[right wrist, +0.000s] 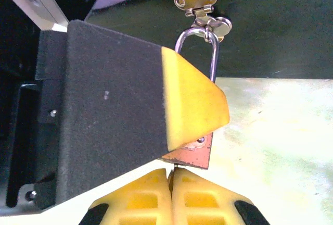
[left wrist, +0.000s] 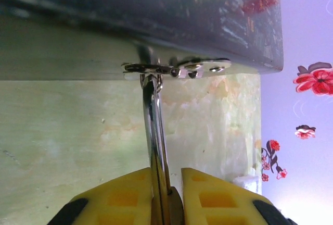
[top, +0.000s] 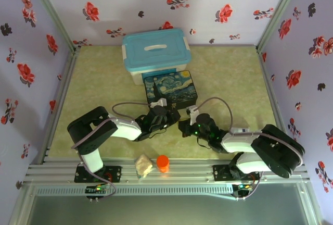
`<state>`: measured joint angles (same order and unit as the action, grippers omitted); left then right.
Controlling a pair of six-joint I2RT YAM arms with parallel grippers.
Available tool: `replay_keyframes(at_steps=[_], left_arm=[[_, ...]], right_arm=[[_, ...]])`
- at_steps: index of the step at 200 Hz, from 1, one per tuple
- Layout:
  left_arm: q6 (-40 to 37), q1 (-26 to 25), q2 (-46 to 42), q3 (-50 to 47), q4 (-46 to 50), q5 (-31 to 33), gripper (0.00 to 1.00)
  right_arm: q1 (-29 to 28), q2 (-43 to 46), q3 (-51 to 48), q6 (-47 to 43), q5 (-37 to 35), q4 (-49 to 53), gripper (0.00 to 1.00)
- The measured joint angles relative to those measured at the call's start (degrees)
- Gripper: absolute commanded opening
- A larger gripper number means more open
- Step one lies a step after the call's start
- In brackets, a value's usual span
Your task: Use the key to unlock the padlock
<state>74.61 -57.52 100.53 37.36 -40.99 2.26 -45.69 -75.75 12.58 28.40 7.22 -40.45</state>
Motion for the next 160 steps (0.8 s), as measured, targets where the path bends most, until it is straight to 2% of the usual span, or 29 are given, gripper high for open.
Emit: replay_keyframes(at_steps=[37, 83, 119, 160], left_arm=[[0.5, -0.1, 0.0, 0.0, -0.8, -0.4, 0.0], [0.2, -0.1, 0.0, -0.4, -1.1, 0.0, 0.0], [-0.6, -0.1, 0.0, -0.9, -1.4, 0.2, 0.01], [-1.7, -0.1, 0.0, -1.0, -0.7, 0.2, 0.06]], right_arm=[[4.5, -2.2, -2.3, 4.7, 8.5, -7.2, 0.0], [9.1, -11.8, -4.1, 11.3, 18.5, -22.1, 0.0], [9.8, -17.8, -5.3, 15.2, 20.8, -31.5, 0.0], [9.9, -22.3, -5.7, 17.7, 21.8, -37.4, 0.0]])
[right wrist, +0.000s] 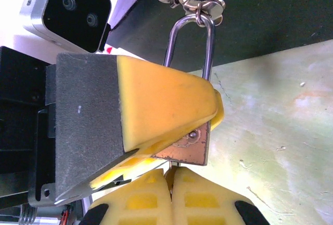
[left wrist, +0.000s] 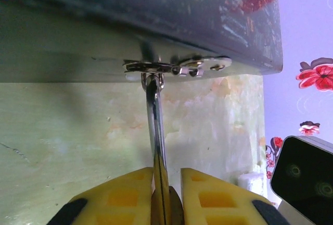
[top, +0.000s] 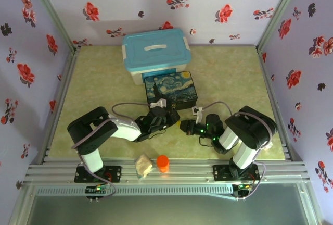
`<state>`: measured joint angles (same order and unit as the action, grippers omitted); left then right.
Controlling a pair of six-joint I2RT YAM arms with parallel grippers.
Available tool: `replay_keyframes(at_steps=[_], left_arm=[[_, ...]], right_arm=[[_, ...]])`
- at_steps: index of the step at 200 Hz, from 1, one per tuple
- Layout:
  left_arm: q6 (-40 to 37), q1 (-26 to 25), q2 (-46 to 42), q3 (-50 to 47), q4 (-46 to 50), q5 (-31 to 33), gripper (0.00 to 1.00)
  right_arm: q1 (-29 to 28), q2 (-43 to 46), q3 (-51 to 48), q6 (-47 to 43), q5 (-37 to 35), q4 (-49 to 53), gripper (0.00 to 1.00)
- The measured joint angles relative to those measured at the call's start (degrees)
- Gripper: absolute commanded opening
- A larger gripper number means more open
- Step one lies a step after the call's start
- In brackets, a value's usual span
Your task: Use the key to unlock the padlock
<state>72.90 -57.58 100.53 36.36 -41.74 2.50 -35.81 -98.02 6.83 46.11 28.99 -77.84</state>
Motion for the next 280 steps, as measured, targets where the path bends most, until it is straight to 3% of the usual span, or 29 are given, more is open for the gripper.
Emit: replay_keyframes(at_steps=[17, 46, 61, 74, 109, 139, 155, 185, 262, 280], left_arm=[[-0.5, 0.0, 0.0, 0.0, 0.3, 0.0, 0.15], [-1.7, 0.1, 0.0, 0.0, 0.9, 0.1, 0.13], [-2.3, 0.1, 0.0, 0.0, 1.3, 0.1, 0.23], [-2.6, 0.2, -0.2, 0.0, 1.9, 0.0, 0.15], [-3.0, 0.4, -0.4, 0.0, 3.3, 0.6, 0.09], [-2.6, 0.5, -0.4, 0.0, 4.4, 0.2, 0.04], [-2.6, 0.6, -0.4, 0.0, 4.4, 0.0, 0.01], [-2.4, 0.6, -0.4, 0.0, 4.3, -0.9, 0.0], [-5.5, 2.5, -2.9, 1.5, 12.7, -5.7, 0.0], [-8.0, 3.0, -3.5, 3.0, 16.7, -6.6, 0.04]], right_arm=[[0.0, -2.2, -0.1, 0.5, 0.3, -2.5, 0.0], [-0.2, -4.8, -0.1, 0.9, 0.6, -5.4, 0.0], [-0.6, -5.4, -0.1, 0.9, 0.2, -5.9, 0.0], [-0.9, -5.7, -0.1, 0.9, -1.3, -5.4, 0.0], [-2.1, -4.7, 0.8, 0.1, -4.1, -1.4, 0.05], [-4.0, -0.3, 2.3, -2.0, -6.8, 7.4, 0.1], [-4.4, 2.4, 2.8, -2.7, -7.8, 11.9, 0.22], [-4.7, 7.5, 4.0, -4.1, -9.7, 21.2, 0.3], [-4.9, 32.7, 8.3, -10.9, -21.4, 55.9, 0.4], [-5.0, 38.1, 9.2, -12.6, -24.7, 62.7, 0.41]])
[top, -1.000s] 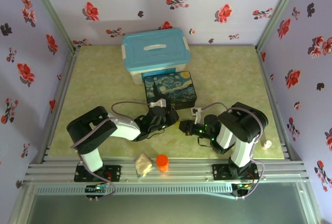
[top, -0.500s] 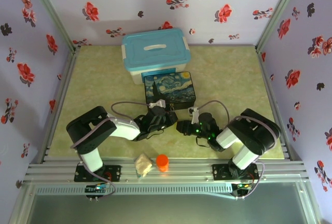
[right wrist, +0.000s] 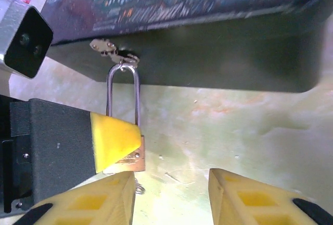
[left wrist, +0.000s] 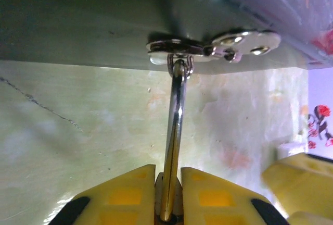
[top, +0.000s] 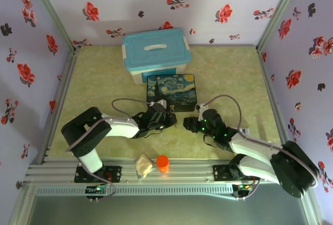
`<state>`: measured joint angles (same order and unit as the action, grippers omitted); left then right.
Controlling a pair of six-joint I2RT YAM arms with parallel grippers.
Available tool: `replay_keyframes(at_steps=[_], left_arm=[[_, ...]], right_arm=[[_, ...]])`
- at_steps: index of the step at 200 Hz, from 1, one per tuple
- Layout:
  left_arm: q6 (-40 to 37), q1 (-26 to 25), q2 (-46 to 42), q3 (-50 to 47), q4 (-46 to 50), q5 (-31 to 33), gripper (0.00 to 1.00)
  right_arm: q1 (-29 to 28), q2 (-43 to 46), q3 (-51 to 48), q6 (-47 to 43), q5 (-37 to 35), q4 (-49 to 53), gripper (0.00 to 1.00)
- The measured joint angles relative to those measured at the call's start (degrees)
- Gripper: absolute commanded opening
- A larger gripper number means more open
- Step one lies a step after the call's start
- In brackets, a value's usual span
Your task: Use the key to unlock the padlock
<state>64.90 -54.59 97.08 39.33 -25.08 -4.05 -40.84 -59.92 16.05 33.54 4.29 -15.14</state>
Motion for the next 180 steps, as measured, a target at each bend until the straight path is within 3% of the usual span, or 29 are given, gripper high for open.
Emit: replay_keyframes(at_steps=[70, 105, 180], left_arm=[[-10.9, 1.3, -0.3, 6.8, 16.0, -1.4, 0.12], [-13.7, 1.2, -0.3, 9.0, 21.9, -0.2, 0.22], [-17.7, -2.4, 2.2, 15.6, 37.4, 8.2, 0.23]], right_arm=[[0.0, 4.7, 4.5, -1.6, -13.3, 17.2, 0.39], [0.0, 3.8, 4.7, -1.6, -15.3, 19.1, 0.39], [0.1, 3.6, 4.9, -1.7, -16.6, 20.2, 0.38]])
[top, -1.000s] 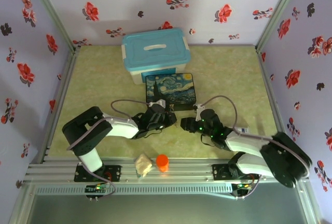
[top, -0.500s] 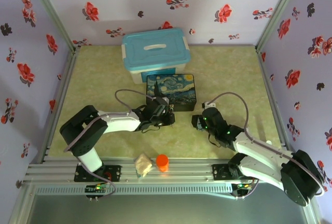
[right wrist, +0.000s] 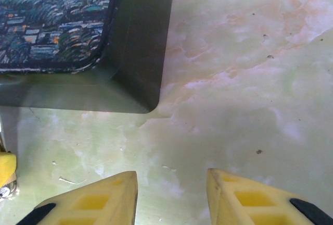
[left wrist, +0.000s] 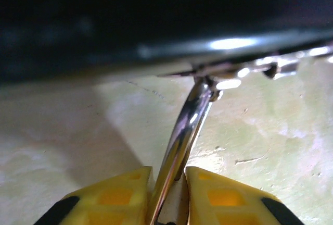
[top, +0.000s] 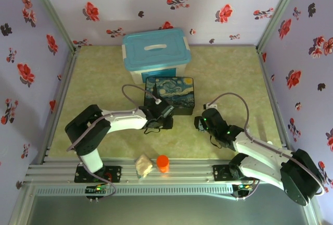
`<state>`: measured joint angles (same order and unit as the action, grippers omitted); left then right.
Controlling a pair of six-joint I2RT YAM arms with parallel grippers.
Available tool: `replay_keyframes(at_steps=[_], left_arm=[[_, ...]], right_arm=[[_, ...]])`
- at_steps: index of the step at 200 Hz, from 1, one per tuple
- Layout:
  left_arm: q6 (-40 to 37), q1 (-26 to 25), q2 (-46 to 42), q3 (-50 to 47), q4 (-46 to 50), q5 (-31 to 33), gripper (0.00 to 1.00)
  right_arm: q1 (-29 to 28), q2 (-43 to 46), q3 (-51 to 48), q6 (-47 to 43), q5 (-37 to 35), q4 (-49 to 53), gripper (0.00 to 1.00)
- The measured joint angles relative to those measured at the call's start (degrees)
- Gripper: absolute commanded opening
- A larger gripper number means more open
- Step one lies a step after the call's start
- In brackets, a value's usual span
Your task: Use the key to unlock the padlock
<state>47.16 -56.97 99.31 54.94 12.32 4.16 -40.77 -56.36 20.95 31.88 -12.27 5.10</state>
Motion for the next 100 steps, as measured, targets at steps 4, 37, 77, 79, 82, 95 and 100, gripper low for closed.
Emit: replay_keyframes(at_steps=[4, 37, 77, 79, 82, 95, 100], left_arm=[[-0.1, -0.2, 0.0, 0.2, 0.5, 0.4, 0.23], [-1.0, -2.2, 0.1, 1.9, 5.7, 3.4, 0.29], [-1.1, -4.6, 0.1, 3.5, 10.3, 7.1, 0.28], [-1.1, -4.7, 0.1, 3.5, 10.4, 7.3, 0.27], [-1.1, -4.9, 0.1, 3.6, 10.6, 7.5, 0.27], [-1.3, -5.4, 0.2, 4.0, 11.3, 8.3, 0.24], [-1.4, -5.6, 0.3, 4.2, 11.8, 8.6, 0.22]], right_arm=[[0.0, 0.0, 0.0, 0.0, 0.0, 0.0, 0.38], [0.0, 0.0, 0.0, 0.0, -0.4, 0.3, 0.38], [0.0, 0.0, 0.0, 0.0, -0.9, 0.4, 0.38], [0.0, 0.0, 0.0, 0.0, -0.9, 0.4, 0.38], [0.0, 0.0, 0.0, 0.0, -0.9, 0.4, 0.38], [0.1, 0.0, 0.0, 0.0, -1.1, 0.4, 0.38], [0.1, 0.0, 0.0, 0.0, -1.1, 0.4, 0.38]])
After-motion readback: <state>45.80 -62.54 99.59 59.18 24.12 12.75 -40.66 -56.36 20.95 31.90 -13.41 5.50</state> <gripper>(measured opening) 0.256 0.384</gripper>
